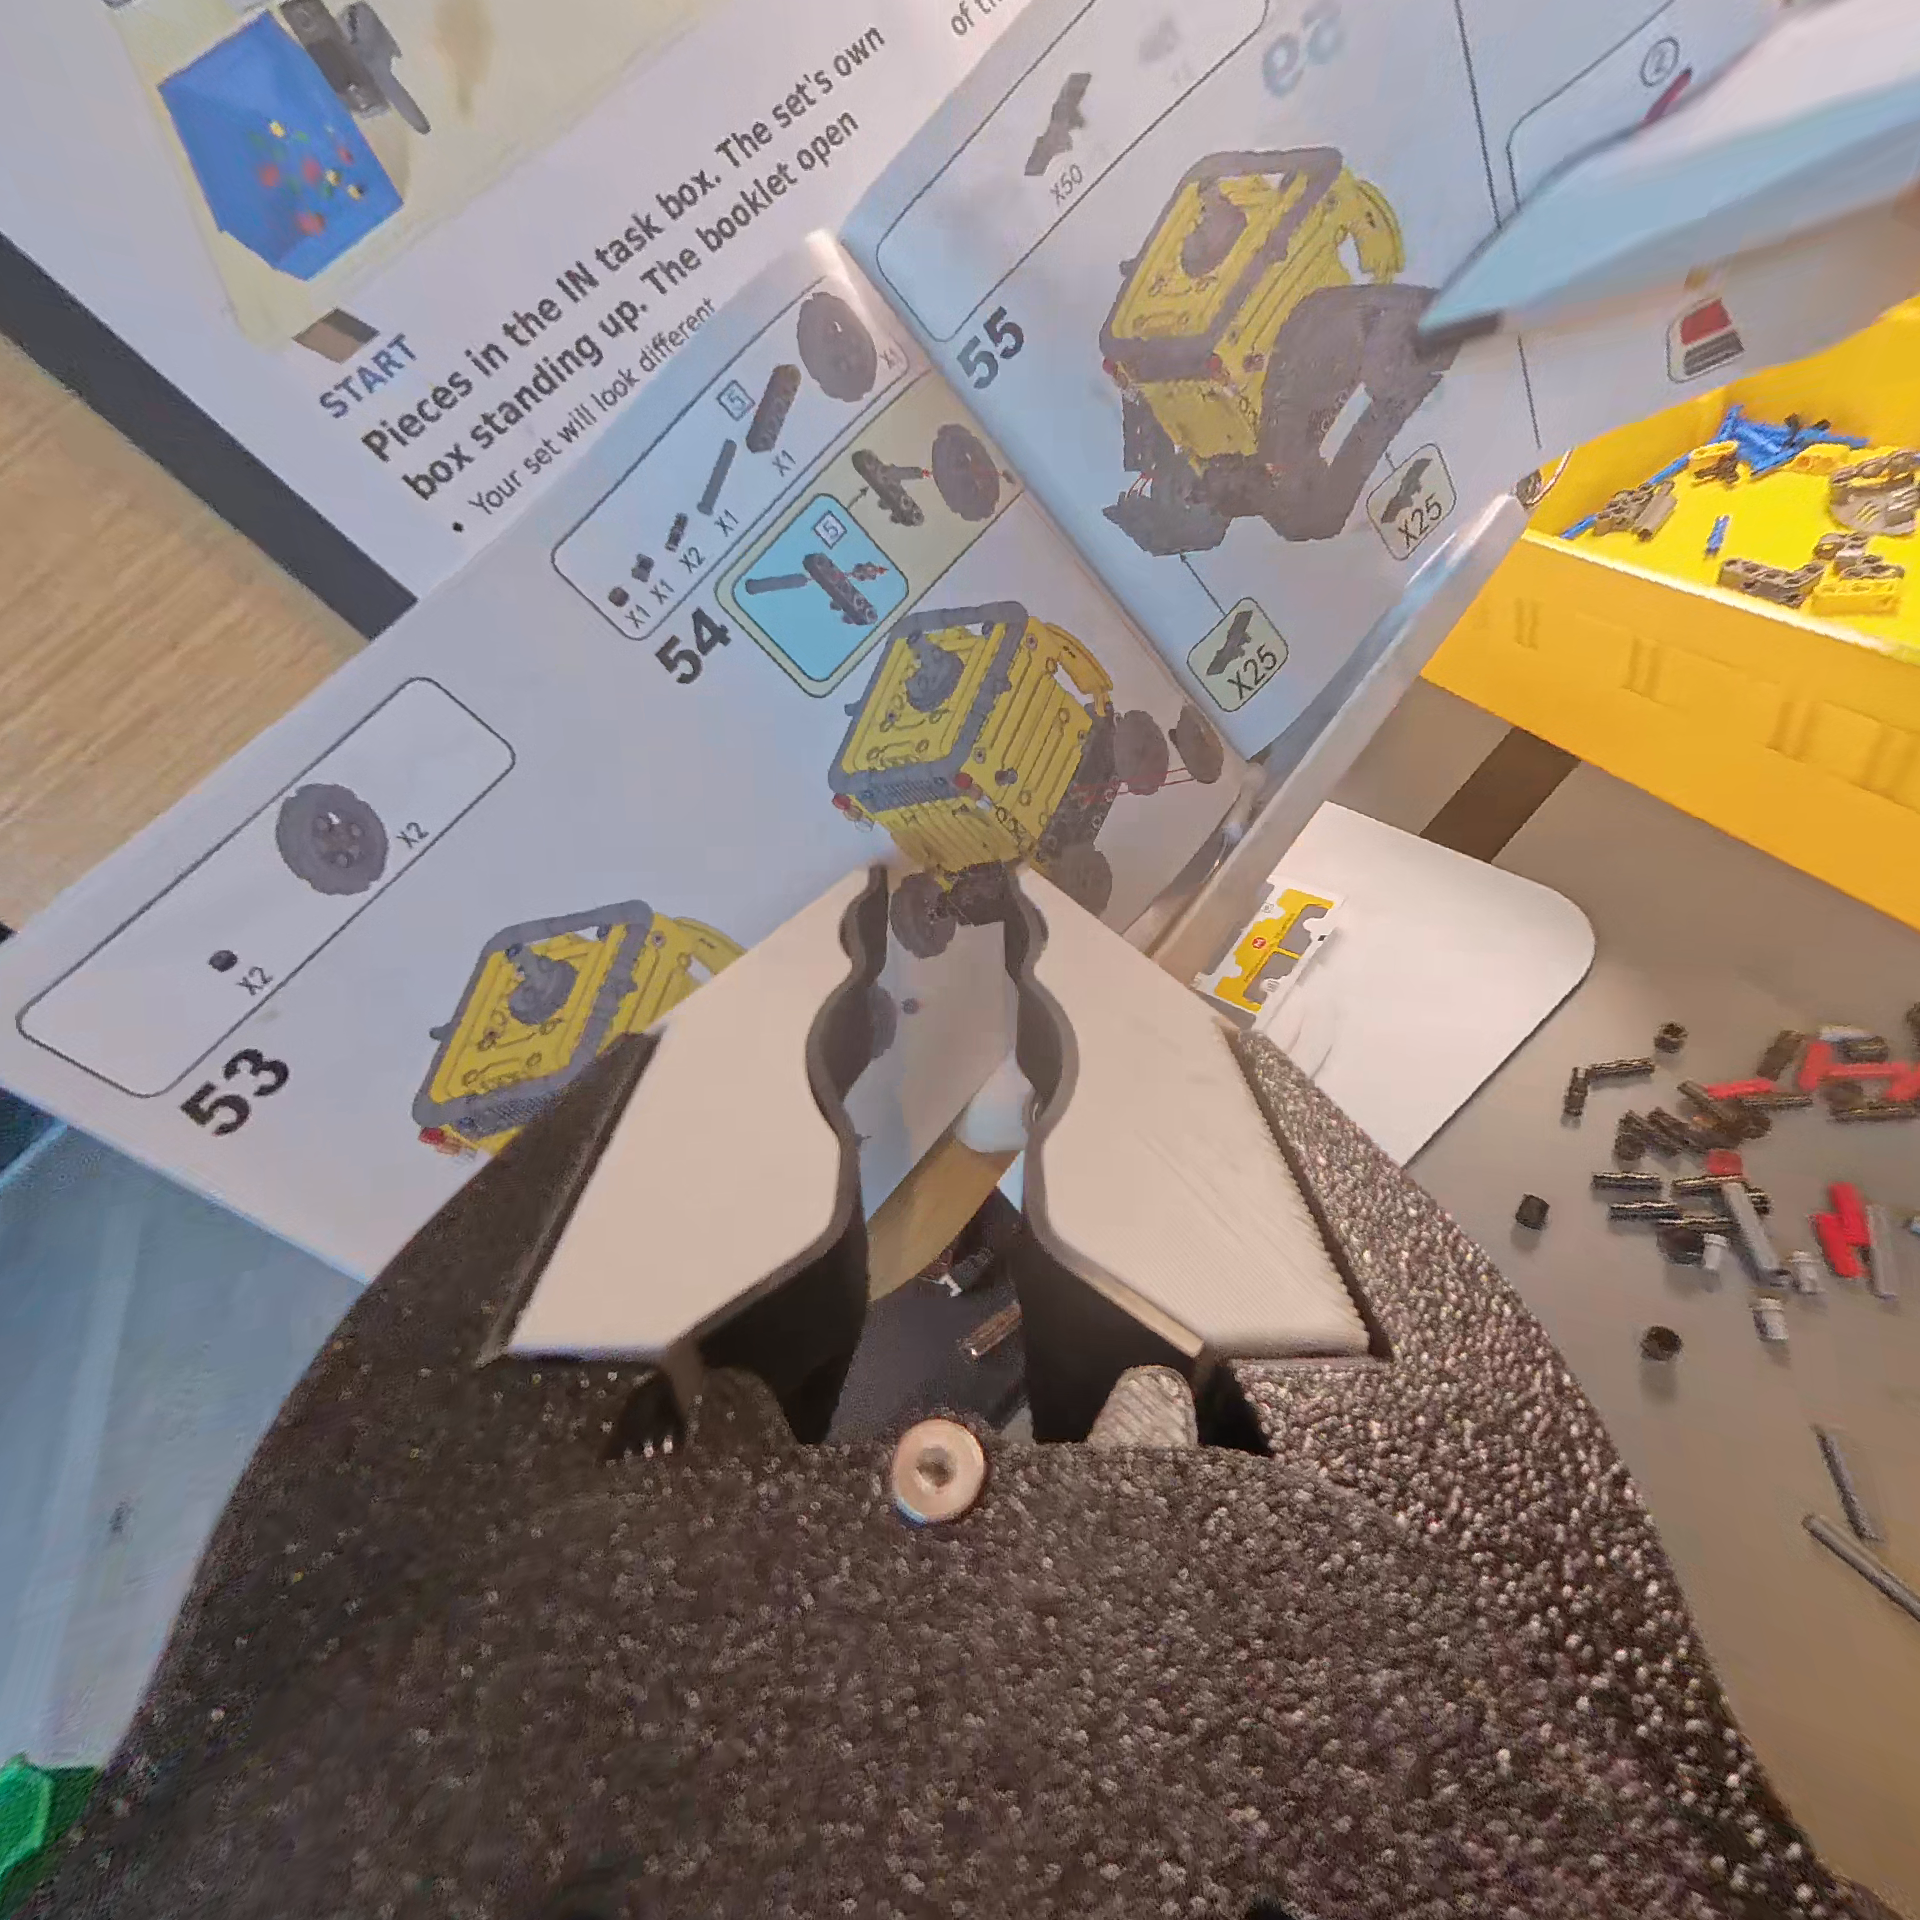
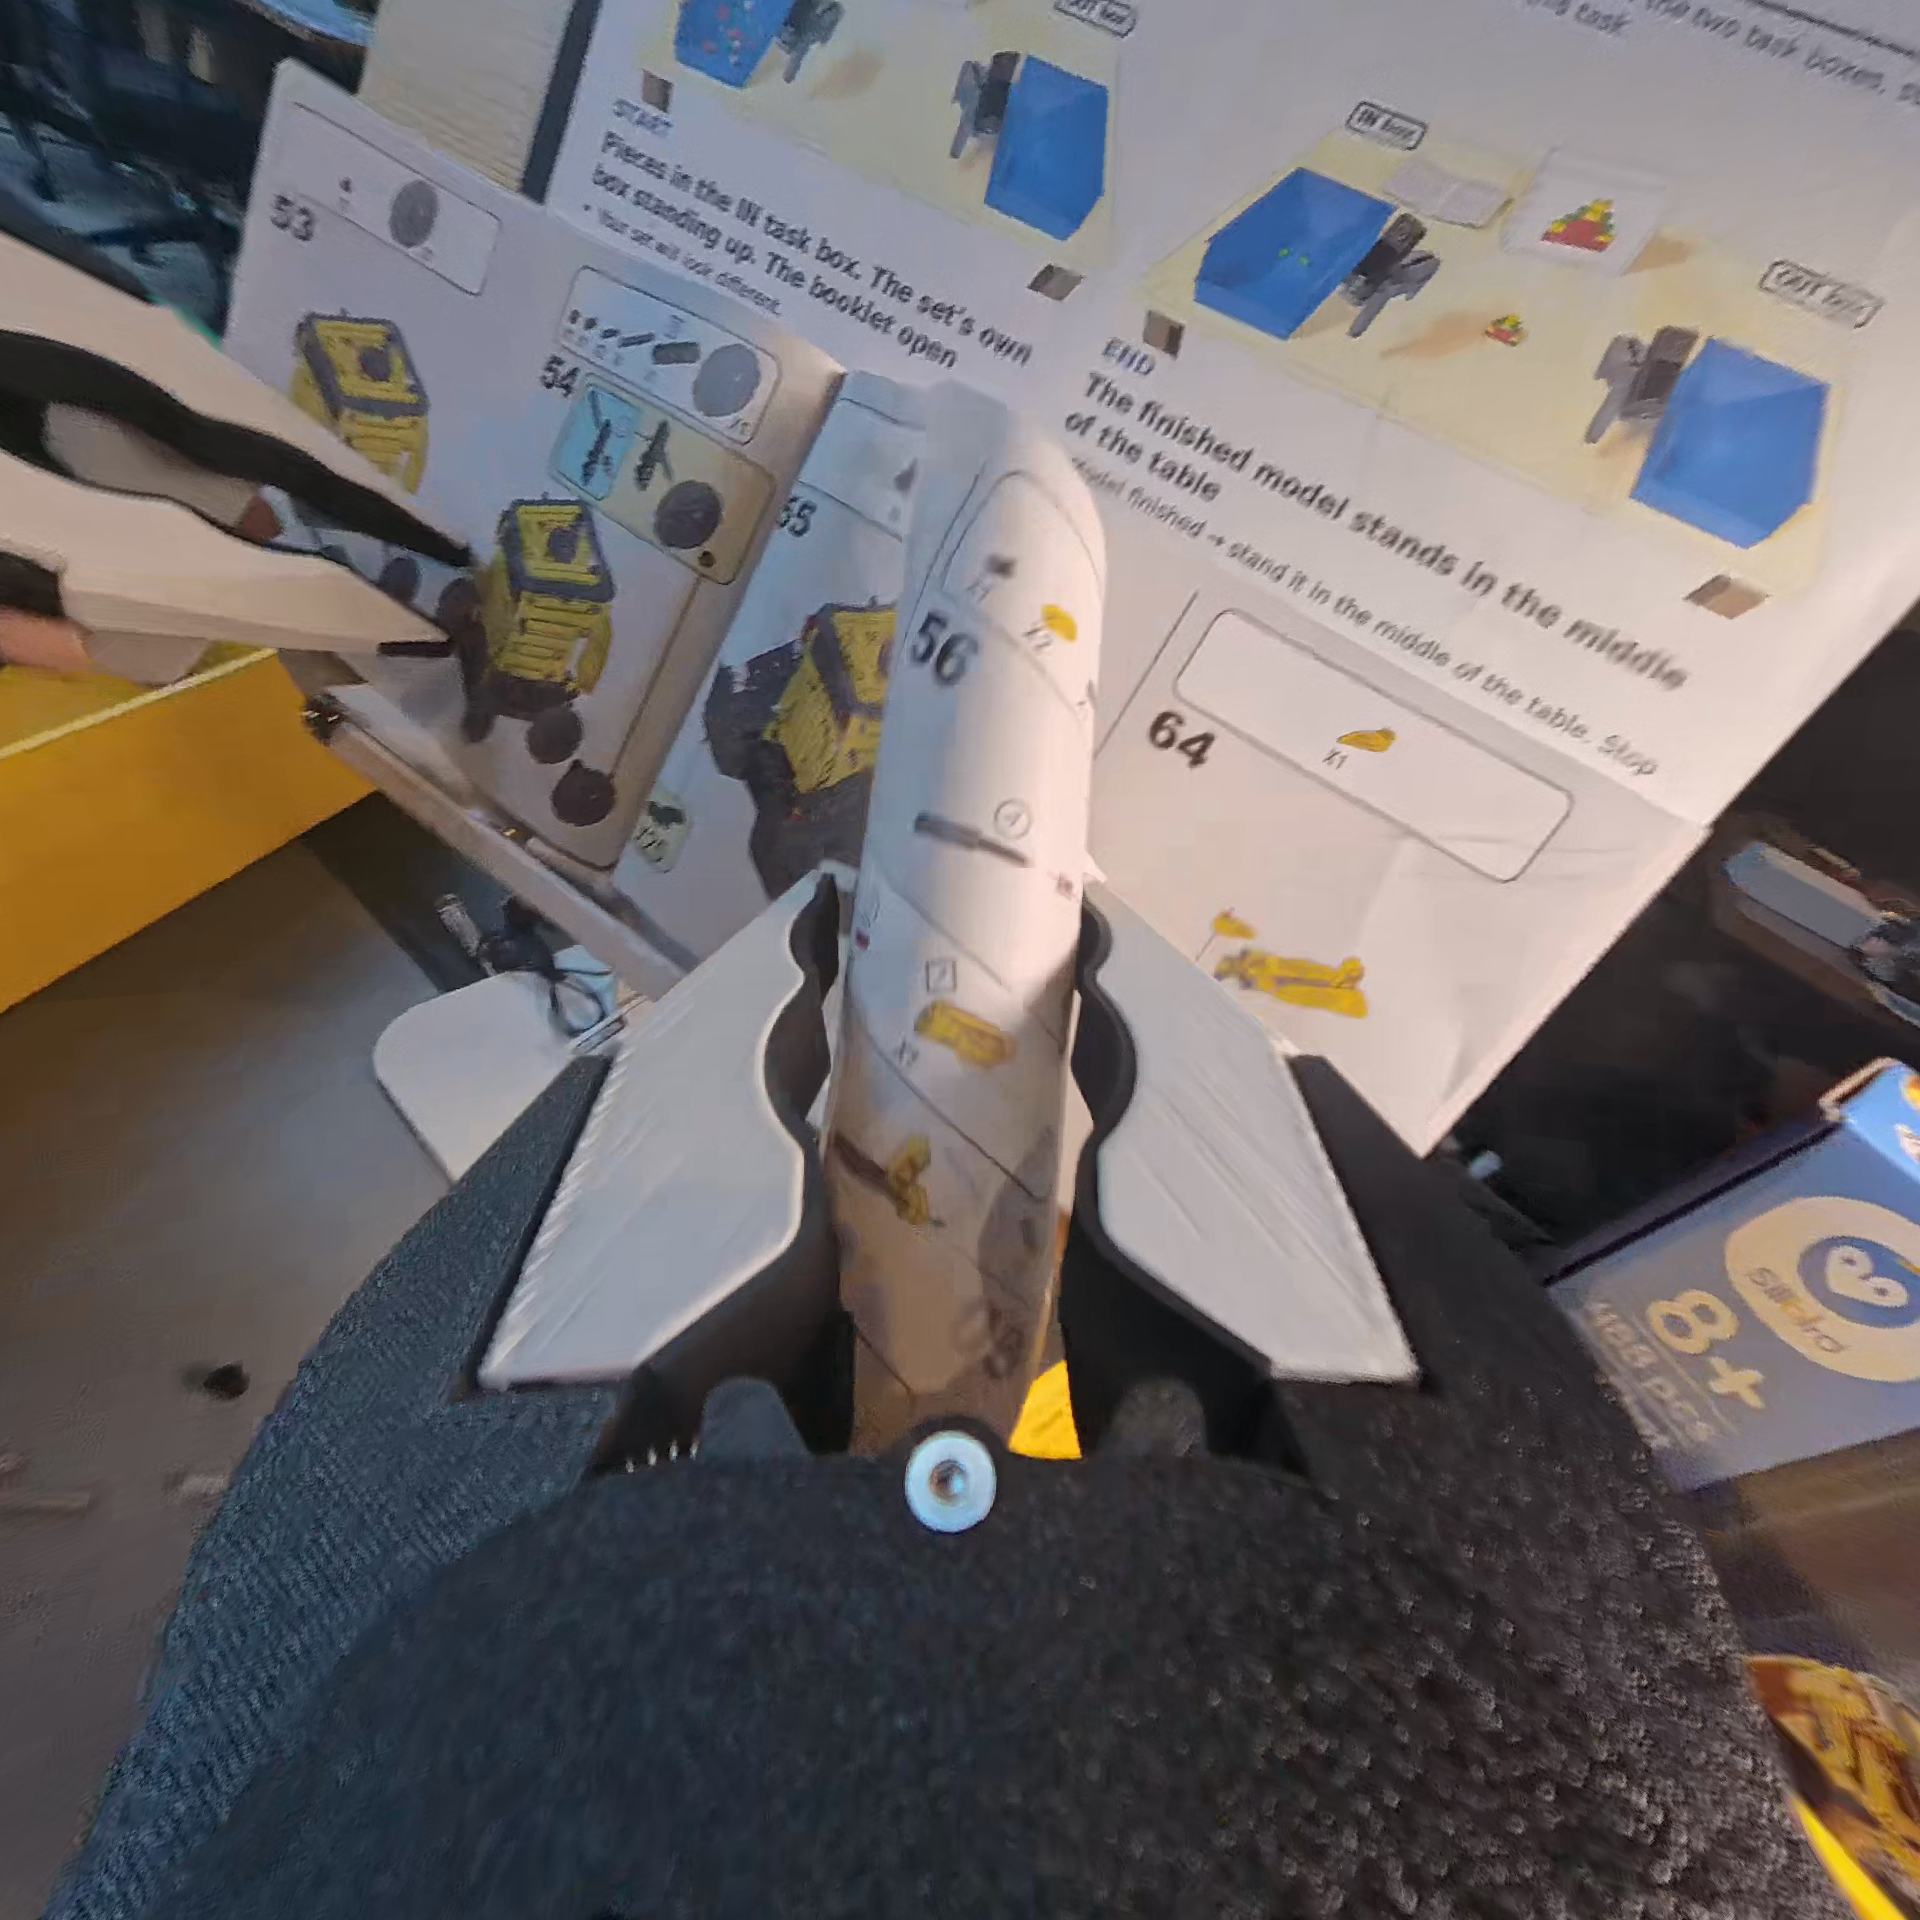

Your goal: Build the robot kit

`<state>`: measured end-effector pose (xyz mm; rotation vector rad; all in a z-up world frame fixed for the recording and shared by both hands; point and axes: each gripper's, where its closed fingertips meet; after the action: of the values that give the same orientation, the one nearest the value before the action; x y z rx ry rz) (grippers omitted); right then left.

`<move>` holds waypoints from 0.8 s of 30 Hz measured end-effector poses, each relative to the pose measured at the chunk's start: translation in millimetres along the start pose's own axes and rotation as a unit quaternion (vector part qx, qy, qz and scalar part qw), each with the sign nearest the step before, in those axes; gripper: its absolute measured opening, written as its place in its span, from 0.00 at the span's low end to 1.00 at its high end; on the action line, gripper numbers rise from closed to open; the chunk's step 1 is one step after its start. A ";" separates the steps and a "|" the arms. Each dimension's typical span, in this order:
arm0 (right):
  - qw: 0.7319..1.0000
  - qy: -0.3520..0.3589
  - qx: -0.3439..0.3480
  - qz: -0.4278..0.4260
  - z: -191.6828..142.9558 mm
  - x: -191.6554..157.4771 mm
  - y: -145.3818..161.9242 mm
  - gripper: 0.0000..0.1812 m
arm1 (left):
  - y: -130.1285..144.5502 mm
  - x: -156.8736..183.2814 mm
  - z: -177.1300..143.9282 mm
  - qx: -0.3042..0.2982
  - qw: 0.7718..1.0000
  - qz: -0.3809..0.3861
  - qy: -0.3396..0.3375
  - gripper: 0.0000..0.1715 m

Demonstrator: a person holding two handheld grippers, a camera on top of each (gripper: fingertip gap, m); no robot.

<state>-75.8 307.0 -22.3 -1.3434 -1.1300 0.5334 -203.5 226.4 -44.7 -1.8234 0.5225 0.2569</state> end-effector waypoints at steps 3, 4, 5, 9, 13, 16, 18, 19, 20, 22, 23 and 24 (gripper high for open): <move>0.993 -0.110 -0.010 0.035 -18.1 -37.2 16.6 0.24 | -1.4 2.5 -6.7 0.008 0.998 -0.046 0.029 0.15; 0.988 -0.144 0.003 0.046 -25.4 -49.7 15.4 0.21 | -4.9 4.3 -9.6 0.019 0.997 -0.065 0.044 0.17; 0.984 -0.169 0.020 0.049 -31.8 -60.4 10.7 0.19 | -10.8 7.8 -13.1 0.033 0.993 -0.089 0.064 0.19; 0.977 -0.195 0.083 0.018 -39.0 -92.0 -21.5 0.17 | -55.1 29.2 -41.7 0.134 0.956 -0.201 0.170 0.29; 0.973 -0.212 0.078 -0.038 -18.3 -133.8 -36.7 0.23 | -81.7 43.4 -72.3 0.191 0.914 -0.270 0.233 0.36; 0.971 -0.219 0.073 -0.062 4.1 -163.0 -42.2 0.33 | -71.3 45.7 -70.7 0.164 0.918 -0.285 0.223 0.38; 0.967 -0.239 0.065 -0.066 13.4 -181.0 -42.0 0.40 | -53.2 35.1 -63.2 0.129 0.942 -0.261 0.168 0.29; 0.963 -0.253 0.060 -0.068 14.8 -188.7 -40.8 0.43 | -42.7 23.6 -60.6 0.113 0.955 -0.246 0.125 0.18; 0.961 -0.264 0.059 -0.064 14.0 -193.7 -40.5 0.46 | -35.9 13.9 -60.7 0.106 0.963 -0.230 0.097 0.13; 0.955 -0.283 0.069 -0.051 4.0 -197.8 -44.3 0.47 | -22.4 -0.7 -61.5 0.086 0.970 -0.215 0.071 0.08; 0.954 -0.284 0.080 -0.044 -2.3 -194.7 -48.3 0.46 | -15.7 -7.3 -61.7 0.076 0.971 -0.216 0.065 0.08; 0.957 -0.272 0.092 -0.035 -6.8 -185.9 -53.5 0.45 | -10.8 -14.0 -62.4 0.074 0.972 -0.217 0.061 0.07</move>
<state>-162.6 134.2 -32.0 -1.0125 -1.5222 0.9696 -216.1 173.0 -10.1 -1.7639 0.2083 -0.1879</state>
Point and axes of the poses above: each gripper's, where its closed fingertips meet, z out along the fingers, y out of its underside, x = y × z across the jaws, and after that the axes turned 3 degrees about y, right-handed
